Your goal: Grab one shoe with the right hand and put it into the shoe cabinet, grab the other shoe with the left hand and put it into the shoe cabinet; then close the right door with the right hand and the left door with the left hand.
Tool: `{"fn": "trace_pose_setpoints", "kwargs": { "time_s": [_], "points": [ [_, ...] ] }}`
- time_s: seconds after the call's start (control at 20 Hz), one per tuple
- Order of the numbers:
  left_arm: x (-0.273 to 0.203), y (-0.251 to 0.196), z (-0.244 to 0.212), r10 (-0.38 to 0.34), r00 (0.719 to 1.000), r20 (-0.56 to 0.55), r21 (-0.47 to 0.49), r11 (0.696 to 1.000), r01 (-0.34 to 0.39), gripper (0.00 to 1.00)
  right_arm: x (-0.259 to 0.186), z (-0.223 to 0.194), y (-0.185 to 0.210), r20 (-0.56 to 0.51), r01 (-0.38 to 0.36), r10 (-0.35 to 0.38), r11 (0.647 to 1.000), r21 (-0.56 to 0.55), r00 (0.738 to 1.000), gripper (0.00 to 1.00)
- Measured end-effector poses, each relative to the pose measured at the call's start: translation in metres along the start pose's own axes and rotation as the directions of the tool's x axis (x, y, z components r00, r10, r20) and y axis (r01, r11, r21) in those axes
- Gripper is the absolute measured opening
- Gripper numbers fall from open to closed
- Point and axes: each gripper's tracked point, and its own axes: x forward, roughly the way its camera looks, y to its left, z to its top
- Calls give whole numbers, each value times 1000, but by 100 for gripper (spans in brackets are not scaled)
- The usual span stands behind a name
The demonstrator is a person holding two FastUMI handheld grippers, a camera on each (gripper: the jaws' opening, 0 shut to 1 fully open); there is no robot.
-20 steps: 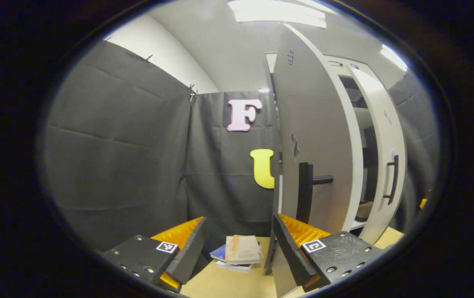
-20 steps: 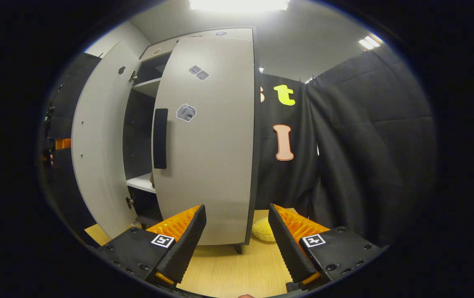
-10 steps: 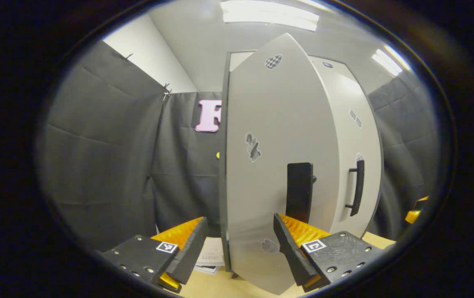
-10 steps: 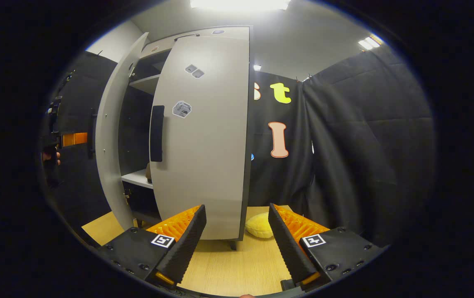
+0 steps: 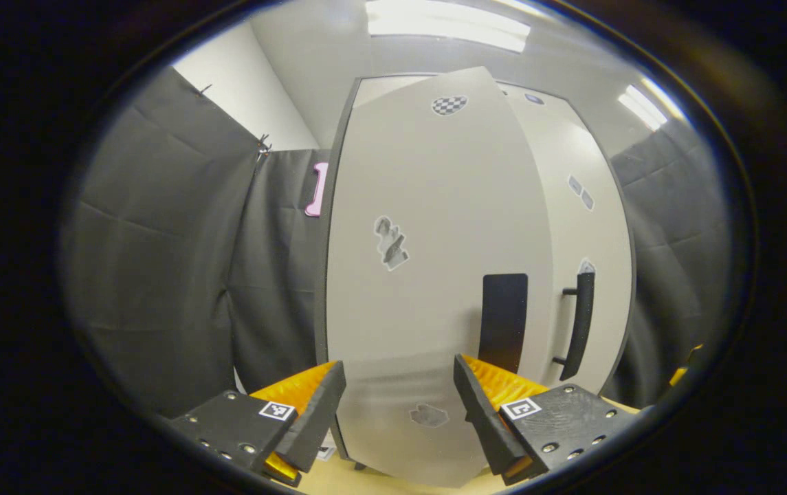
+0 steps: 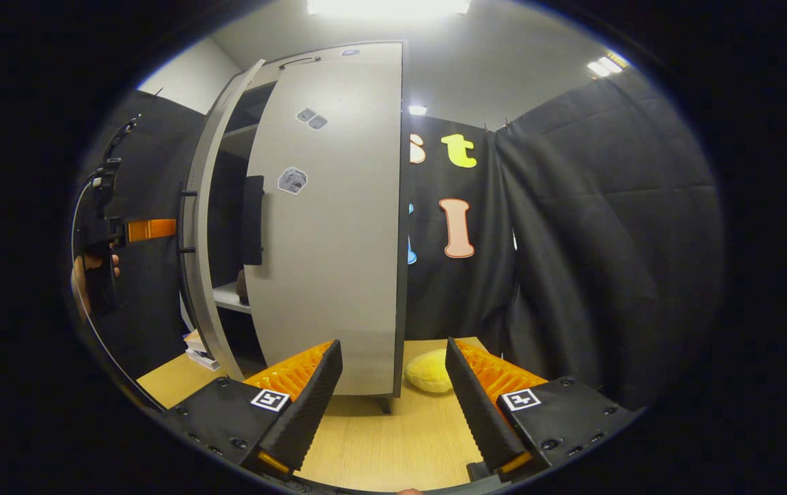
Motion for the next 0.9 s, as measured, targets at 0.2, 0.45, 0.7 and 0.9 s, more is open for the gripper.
{"fn": "trace_pose_setpoints", "kwargs": {
  "time_s": [0.2,0.45,0.7,0.9],
  "points": [
    [-21,13,4,20,1000,12,19,1000,-20,98,-4,15,5,38,-24,23,1000,9,999,94],
    [-72,34,15,30,999,27,49,998,-31,98,-23,37,14,94,-39,39,999,2,995,94],
    [-122,51,16,38,999,22,73,997,-40,98,-48,46,20,125,-48,48,999,0,991,96],
    [-156,61,14,46,999,16,91,995,-47,98,-67,52,28,161,-59,58,998,1,985,96]
  ]
}}
